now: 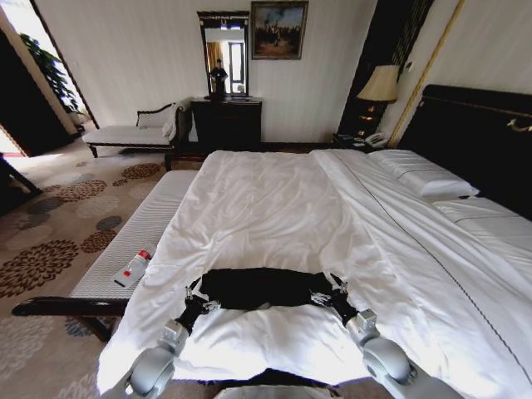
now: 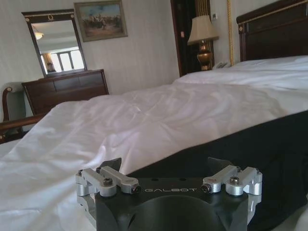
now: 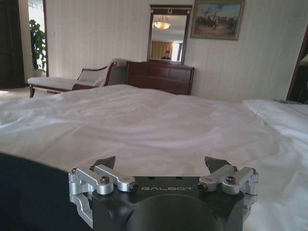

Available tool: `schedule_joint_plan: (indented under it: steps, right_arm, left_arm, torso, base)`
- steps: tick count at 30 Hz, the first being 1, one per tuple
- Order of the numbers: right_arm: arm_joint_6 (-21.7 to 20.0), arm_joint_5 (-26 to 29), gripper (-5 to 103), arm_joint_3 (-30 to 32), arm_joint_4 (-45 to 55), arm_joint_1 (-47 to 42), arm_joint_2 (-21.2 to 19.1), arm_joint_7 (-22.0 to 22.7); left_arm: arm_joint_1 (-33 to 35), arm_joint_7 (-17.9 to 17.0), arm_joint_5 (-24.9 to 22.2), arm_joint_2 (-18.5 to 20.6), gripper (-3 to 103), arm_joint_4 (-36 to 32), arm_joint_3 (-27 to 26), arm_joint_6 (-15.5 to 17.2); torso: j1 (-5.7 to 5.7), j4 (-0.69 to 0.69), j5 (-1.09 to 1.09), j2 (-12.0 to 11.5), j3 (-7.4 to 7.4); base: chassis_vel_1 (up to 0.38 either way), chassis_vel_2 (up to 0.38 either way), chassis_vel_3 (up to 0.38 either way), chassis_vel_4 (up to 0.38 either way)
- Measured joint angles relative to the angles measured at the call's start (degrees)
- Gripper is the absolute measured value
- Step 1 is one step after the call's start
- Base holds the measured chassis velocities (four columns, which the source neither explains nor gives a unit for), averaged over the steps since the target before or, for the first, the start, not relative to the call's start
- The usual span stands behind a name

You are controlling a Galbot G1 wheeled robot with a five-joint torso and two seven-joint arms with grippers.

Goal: Fold the clothes on the bed.

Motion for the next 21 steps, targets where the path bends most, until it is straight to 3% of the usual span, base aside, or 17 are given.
schedule_joint_plan:
  steps: [7, 13, 15, 21]
  right_arm:
    - [0.52, 3.58, 100, 0.27, 2.91, 6.88, 0.18, 0.41]
    - [0.65, 6.04, 100, -7.88, -7.50, 20.15, 3.92, -2.42]
    - [-0.65, 4.01, 100, -12.04, -14.26, 25.17, 5.68, -1.79]
    - [-0.49, -2.30, 100, -14.40, -24.03, 29.67, 7.73, -2.45]
  left_arm:
    - [-0.01, -0.06, -4.74, -3.58, 100, -5.99, -5.80, 1.59]
    - [-0.17, -0.37, -7.09, -7.29, 100, -3.72, -12.60, 1.96]
    - [-0.15, -1.37, -7.44, -8.40, 100, -1.78, -16.55, 1.82]
    - [0.10, -1.90, -11.18, -9.76, 100, -1.10, -22.84, 1.88]
  torso:
    - [0.02, 0.01, -0.03, 0.00, 0.00]
    - [0.02, 0.03, -0.01, -0.01, 0.01]
    - [0.02, 0.04, -0.01, -0.02, 0.02]
    - [0.03, 0.01, 0.00, -0.02, 0.02]
  base:
    - [0.000, 0.000, 0.000, 0.000]
    - [0.000, 0.000, 0.000, 0.000]
    - [0.000, 0.000, 0.000, 0.000]
    - [0.000, 0.000, 0.000, 0.000]
